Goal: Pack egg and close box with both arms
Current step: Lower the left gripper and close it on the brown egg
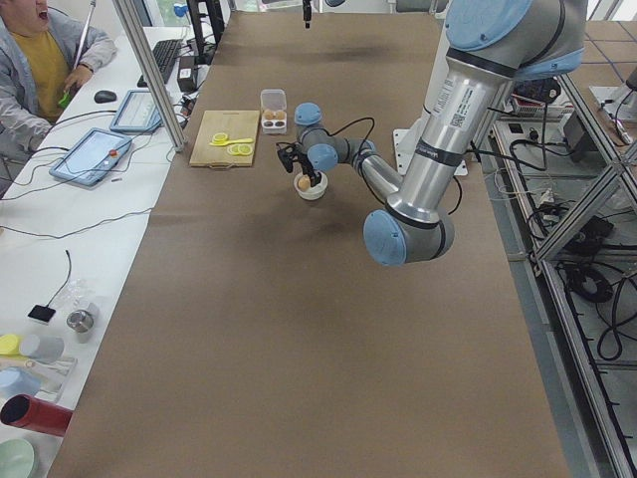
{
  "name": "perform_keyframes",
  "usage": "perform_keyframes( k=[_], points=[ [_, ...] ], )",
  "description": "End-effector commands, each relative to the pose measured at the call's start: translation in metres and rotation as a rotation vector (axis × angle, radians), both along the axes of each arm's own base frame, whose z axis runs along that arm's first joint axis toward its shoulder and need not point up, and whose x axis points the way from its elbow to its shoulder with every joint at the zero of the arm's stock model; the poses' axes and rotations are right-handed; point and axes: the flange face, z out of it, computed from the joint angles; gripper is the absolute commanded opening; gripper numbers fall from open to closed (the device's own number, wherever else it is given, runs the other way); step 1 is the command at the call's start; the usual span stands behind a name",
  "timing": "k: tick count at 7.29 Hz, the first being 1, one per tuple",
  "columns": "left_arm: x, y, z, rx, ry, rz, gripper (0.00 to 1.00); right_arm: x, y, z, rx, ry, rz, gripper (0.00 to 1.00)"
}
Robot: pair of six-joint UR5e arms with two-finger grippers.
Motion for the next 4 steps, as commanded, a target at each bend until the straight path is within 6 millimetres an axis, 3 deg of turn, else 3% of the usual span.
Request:
perform_keyframes(
  k=[1, 4],
  points=[
    [0.0014, -0.001, 0.0008, 0.0, -0.002, 0.001, 0.65, 0.0, 0.0002, -0.0004, 0.001, -0.001, 0.0, 1.0],
    [0.0017, -0.0012, 0.0015, -0.001, -0.004, 0.001, 0.58, 0.0, 0.0002, -0.0004, 0.001, -0.001, 0.0, 1.0]
  ],
)
